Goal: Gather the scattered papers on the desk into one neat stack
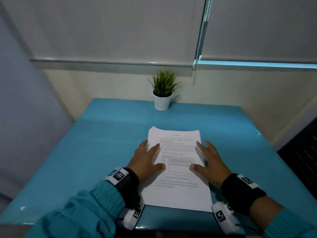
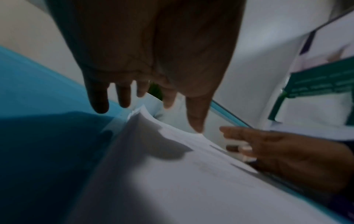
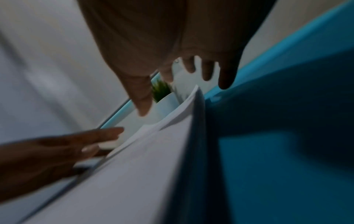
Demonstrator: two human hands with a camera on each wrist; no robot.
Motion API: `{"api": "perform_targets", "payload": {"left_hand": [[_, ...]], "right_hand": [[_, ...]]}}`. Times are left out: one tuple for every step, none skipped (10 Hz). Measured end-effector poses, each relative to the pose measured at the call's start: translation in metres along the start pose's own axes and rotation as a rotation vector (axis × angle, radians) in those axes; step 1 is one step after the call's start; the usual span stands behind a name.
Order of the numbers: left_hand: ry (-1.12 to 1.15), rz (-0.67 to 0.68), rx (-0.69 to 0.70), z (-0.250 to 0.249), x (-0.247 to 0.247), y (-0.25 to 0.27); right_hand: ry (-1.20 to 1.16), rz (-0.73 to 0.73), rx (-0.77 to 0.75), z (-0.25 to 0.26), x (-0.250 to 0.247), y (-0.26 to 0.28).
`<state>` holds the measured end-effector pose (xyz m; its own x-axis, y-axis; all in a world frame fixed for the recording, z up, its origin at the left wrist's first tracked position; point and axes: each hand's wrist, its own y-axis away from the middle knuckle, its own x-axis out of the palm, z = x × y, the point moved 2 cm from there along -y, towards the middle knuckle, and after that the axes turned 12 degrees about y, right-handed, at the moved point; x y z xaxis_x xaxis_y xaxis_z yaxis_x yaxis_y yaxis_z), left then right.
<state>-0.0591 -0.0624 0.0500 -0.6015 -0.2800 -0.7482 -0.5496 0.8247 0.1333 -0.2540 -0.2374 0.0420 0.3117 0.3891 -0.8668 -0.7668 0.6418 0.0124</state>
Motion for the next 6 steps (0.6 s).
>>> {"api": "perform_targets", "payload": {"left_hand": [[-0.272, 0.194, 0.036, 0.010, 0.013, 0.007], [-0.390, 0.234, 0.032, 0.012, 0.014, 0.010], [-0.399, 0.209, 0.048, 0.010, 0.014, 0.013], [-0.417, 0.211, 0.040, 0.007, 0.016, 0.015], [-0.428, 0.239, 0.021, 0.008, 0.014, 0.013], [-0.390, -0.028, 0.116, 0.013, 0.021, 0.008]], "right_hand": [[0.205, 0.166, -0.080, 0.006, 0.011, 0.008], [0.489, 0.336, -0.100, 0.004, 0.023, 0.006], [0.586, 0.348, -0.123, 0.004, 0.031, 0.008], [0.619, 0.363, -0.110, 0.006, 0.030, 0.010], [0.698, 0.188, -0.167, 0.000, 0.035, 0.004], [0.709, 0.100, -0.108, -0.022, 0.052, -0.006]]}}
